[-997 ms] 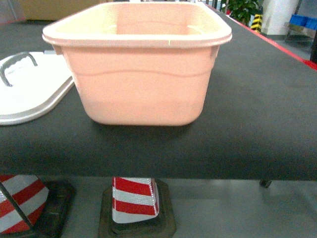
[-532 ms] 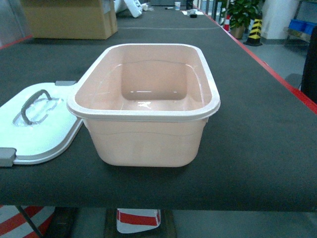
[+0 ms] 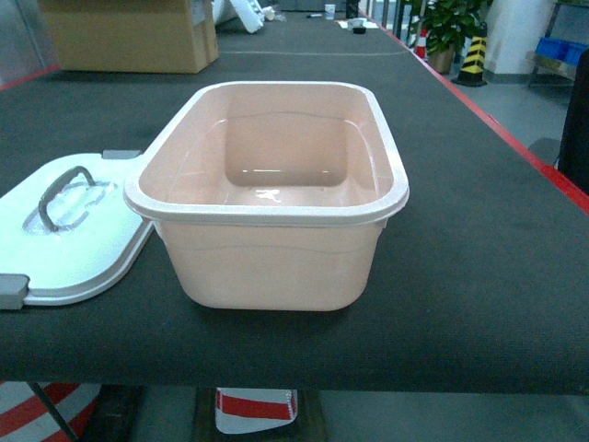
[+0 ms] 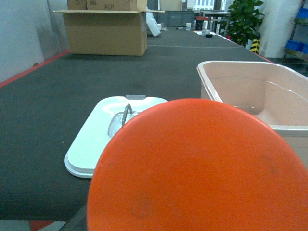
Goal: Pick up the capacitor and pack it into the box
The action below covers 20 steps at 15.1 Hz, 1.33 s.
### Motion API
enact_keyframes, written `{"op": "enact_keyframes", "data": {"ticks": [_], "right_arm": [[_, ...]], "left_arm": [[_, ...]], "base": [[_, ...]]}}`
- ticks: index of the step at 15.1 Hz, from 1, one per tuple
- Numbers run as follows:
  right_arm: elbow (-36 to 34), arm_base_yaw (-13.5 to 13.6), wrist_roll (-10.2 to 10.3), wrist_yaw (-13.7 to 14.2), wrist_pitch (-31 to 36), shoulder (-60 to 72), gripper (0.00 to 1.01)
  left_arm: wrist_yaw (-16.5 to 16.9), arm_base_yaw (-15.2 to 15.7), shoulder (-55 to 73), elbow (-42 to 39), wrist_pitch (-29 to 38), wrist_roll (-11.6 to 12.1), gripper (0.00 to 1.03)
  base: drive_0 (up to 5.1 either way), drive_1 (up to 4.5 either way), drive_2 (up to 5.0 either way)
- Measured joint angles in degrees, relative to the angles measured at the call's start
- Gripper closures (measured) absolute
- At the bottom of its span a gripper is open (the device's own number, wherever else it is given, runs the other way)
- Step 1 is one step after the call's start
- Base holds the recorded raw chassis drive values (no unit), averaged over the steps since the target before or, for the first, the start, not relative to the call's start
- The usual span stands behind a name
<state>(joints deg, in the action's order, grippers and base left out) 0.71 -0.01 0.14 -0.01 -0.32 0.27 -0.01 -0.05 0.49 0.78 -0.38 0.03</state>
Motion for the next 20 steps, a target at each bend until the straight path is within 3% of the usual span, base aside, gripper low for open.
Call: {"op": "enact_keyframes", "data": {"ticks": [1,3,4,8,10,13,18,20], "right_arm": [[0.0,0.0,0.0,0.0,0.0,0.0,0.03],[0.0,0.0,0.0,0.0,0.0,0.0,0.03],[0.0,0.0,0.0,0.0,0.0,0.0,0.03],[0.0,0.0,0.0,0.0,0.0,0.0,0.03],[0.0,0.0,0.0,0.0,0.0,0.0,0.03],[0.0,0.0,0.0,0.0,0.0,0.0,0.03],[0.0,0.0,0.0,0.0,0.0,0.0,0.03],[0.0,0.0,0.0,0.0,0.0,0.0,0.03]], "left_arm": [[-0.2,0.0,0.0,0.0,0.0,0.0,0.59],[-17.5,-10.3,13.1,1.3,13.9,2.5,0.59],[-23.4,-15.3,23.7,2.9,23.4,3.6,0.59],[-25.3,-18.8,39.6,8.8,37.8,4.5,0.59],[-24.3,-20.0,49.0,14.5,44.9,4.5,0.59],[-23.3,-21.7,60.9,23.1,50.2,4.3,0.59],[-19.9,-27.0,102.1,58.4,41.1,1.0,0.59],[-20.7,-27.7,107.9,62.4,42.0,0.5,0.36]], "base": [[0.0,0.00,0.0],[0.0,0.00,0.0],[0.0,0.00,0.0],[0.0,0.00,0.0],[0.0,0.00,0.0],[0.0,0.00,0.0],[0.0,0.00,0.0],[0.0,0.00,0.0]]}}
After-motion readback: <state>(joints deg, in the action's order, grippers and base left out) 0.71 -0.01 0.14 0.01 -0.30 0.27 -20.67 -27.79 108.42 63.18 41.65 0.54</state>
